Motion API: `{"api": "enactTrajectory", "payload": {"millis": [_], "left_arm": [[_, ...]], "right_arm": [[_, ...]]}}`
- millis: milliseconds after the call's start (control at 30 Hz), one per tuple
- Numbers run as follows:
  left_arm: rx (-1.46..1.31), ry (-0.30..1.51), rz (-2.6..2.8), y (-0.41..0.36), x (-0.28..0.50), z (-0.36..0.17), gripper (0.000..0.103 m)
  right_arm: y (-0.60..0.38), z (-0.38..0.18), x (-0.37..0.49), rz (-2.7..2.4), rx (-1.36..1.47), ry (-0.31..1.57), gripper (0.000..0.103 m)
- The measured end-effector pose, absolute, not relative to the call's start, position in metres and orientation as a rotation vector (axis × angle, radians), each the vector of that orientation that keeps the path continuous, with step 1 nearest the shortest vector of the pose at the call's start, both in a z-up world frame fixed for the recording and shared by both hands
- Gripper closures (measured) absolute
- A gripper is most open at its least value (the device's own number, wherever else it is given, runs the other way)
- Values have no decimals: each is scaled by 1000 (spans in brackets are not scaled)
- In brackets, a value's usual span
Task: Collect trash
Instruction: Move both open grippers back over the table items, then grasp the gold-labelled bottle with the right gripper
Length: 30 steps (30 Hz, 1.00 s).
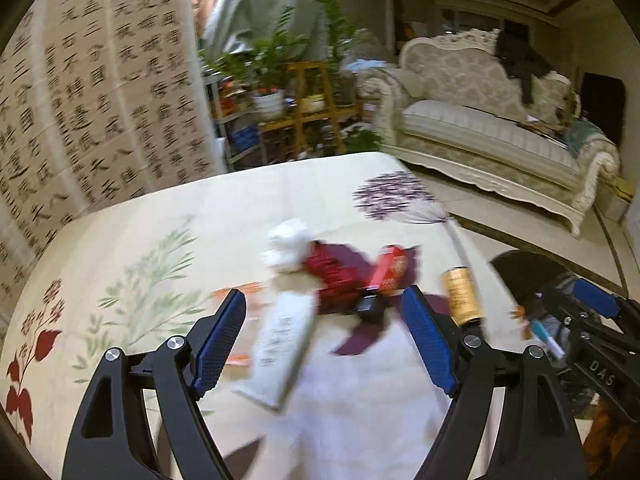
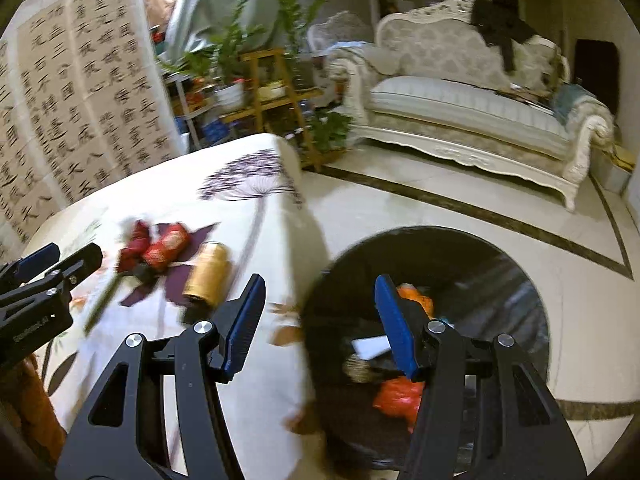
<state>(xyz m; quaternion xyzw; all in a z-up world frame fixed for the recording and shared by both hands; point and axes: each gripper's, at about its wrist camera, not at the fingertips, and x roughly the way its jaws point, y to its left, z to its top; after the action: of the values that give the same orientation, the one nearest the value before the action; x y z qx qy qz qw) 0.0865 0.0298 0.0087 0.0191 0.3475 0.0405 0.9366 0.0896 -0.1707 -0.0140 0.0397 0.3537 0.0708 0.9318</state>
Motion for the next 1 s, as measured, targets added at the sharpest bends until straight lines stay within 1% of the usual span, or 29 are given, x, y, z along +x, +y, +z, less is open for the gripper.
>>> {"api": "enactTrajectory", "payload": {"millis": [300, 367, 500, 667, 733, 800, 867, 933, 1000], "left_arm": [[-4, 735, 184, 87, 86, 1, 24], [-10, 740, 196, 97, 86, -2, 24], [-30, 755, 206, 111, 88, -7, 24], [-48, 778, 197, 121, 92, -14, 23], [-40, 786, 191, 120, 95, -17, 23], [-37, 794, 181, 120, 98, -19, 23], [-35, 804, 179, 120, 101, -22, 23], [-43, 823, 175, 123, 105, -26, 23], [-51, 837, 166, 124, 107, -28, 23]], "right_arm": [[-120, -16, 111, 230, 35, 775, 47], [-113, -18, 115, 234, 20, 788, 49], [-98, -24, 125, 238, -9, 830, 57], [-91, -31, 127, 238, -34, 853, 59], [-90, -34, 128, 237, -35, 863, 65], [-90, -35, 128, 237, -30, 870, 65], [-90, -36, 129, 238, -31, 875, 68], [-89, -37, 129, 242, -37, 884, 77], [-89, -37, 130, 244, -39, 887, 80]]}}
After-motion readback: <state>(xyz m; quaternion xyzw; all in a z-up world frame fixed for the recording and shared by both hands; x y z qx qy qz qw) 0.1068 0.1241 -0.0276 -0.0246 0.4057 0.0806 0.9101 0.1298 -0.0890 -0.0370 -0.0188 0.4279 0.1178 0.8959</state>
